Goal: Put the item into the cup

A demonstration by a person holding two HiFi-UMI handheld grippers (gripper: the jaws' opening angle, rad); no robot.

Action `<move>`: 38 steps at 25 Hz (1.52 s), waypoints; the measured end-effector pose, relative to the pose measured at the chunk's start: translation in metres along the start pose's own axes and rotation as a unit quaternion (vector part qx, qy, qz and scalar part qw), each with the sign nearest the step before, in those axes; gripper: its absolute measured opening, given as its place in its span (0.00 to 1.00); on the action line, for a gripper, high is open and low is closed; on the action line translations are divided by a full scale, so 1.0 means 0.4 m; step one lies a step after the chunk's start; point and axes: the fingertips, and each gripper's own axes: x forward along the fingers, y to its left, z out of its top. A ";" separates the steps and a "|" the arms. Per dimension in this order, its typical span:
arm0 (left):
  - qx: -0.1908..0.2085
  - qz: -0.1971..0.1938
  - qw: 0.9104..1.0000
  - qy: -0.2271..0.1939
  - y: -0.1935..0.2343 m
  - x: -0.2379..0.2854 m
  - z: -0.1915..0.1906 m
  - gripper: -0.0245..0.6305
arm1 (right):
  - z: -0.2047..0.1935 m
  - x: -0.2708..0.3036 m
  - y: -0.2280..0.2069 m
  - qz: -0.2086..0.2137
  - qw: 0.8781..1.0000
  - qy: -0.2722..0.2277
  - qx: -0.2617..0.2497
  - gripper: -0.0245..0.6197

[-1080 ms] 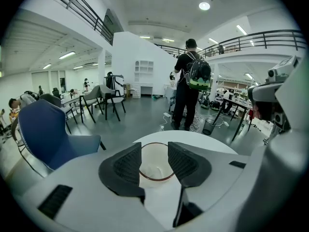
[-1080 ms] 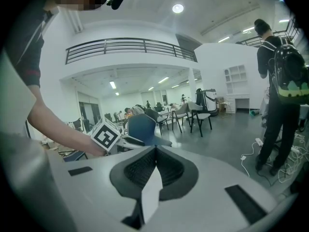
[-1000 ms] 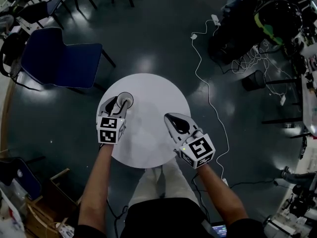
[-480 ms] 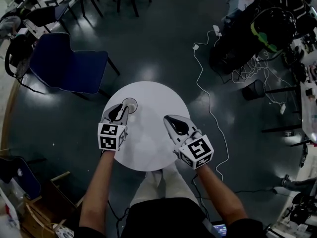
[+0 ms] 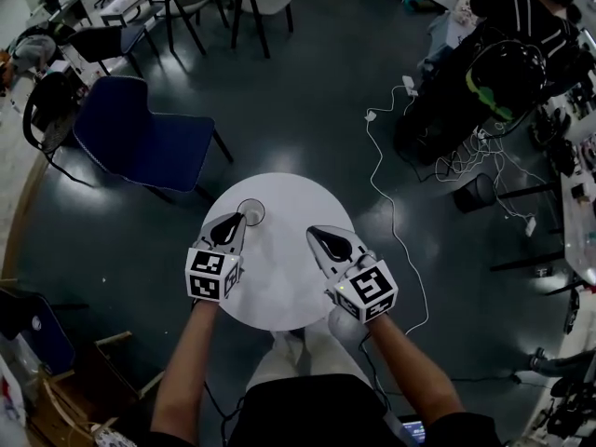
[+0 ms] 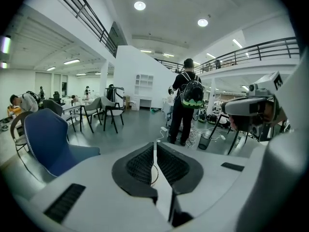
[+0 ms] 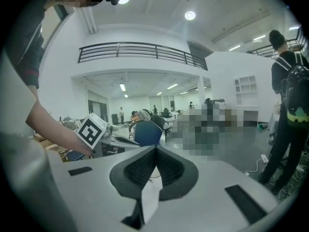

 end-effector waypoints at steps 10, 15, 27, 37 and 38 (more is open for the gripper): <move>0.002 0.009 0.998 -0.065 -0.064 -0.209 0.123 0.07 | 0.119 -0.049 0.104 0.006 1.000 -0.026 -0.017 0.06; -0.010 0.010 0.996 -0.093 -0.084 -0.319 0.173 0.07 | 0.185 -0.068 0.158 0.005 0.999 -0.041 -0.030 0.06; -0.015 -0.002 0.987 -0.160 -0.114 -0.501 0.285 0.06 | 0.349 -0.100 0.252 0.005 0.996 -0.075 -0.057 0.06; -0.001 -0.001 0.981 -0.194 -0.128 -0.592 0.331 0.06 | 0.416 -0.125 0.333 0.022 0.992 -0.099 -0.075 0.06; -0.001 -0.002 0.981 -0.196 -0.140 -0.597 0.333 0.06 | 0.419 -0.137 0.336 0.023 0.992 -0.101 -0.075 0.06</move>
